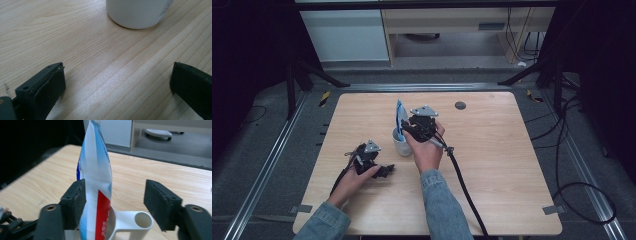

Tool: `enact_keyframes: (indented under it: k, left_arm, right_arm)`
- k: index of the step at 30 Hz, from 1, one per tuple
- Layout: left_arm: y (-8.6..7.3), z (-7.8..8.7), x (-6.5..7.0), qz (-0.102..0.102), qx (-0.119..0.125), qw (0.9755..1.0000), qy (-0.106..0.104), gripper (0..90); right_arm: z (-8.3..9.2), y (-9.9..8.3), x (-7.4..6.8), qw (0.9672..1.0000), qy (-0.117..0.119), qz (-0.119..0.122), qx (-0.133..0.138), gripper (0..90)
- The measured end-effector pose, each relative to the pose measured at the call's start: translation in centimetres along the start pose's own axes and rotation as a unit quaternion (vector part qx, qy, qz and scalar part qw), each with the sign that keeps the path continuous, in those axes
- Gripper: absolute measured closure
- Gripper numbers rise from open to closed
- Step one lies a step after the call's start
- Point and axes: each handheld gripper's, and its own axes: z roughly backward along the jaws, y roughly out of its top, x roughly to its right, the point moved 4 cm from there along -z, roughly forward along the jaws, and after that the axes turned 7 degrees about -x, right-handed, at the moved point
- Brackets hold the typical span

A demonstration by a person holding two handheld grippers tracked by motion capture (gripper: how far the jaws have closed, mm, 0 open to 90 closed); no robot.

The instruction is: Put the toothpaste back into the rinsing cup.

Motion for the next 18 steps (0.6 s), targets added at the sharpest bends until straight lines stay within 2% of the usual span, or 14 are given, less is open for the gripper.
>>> enact_keyframes:
  k: [4, 7, 11, 18]
  left_arm:
    - [0.0, 0.0, 0.0, 0.002, 0.002, 1.0000, 0.000, 0.0]
    - [0.0, 0.0, 0.0, 0.003, 0.002, 1.0000, 0.001, 0.0]
    - [0.0, 0.0, 0.0, 0.003, 0.002, 1.0000, 0.001, 0.0]
    - [0.1, -0.1, 0.1, 0.003, 0.002, 1.0000, 0.001, 0.0]
  right_arm:
    - [0.4, 0.4, -0.2, 0.9995, -0.015, 0.025, -0.012, 23.7]
    - [0.5, 0.7, -0.3, 0.9988, -0.022, 0.034, -0.026, 17.3]
    - [0.7, 0.9, -0.2, 0.9964, -0.036, 0.058, -0.050, 12.2]
    - [1.2, 0.8, 0.1, 0.9944, -0.028, 0.077, -0.066, 7.4]
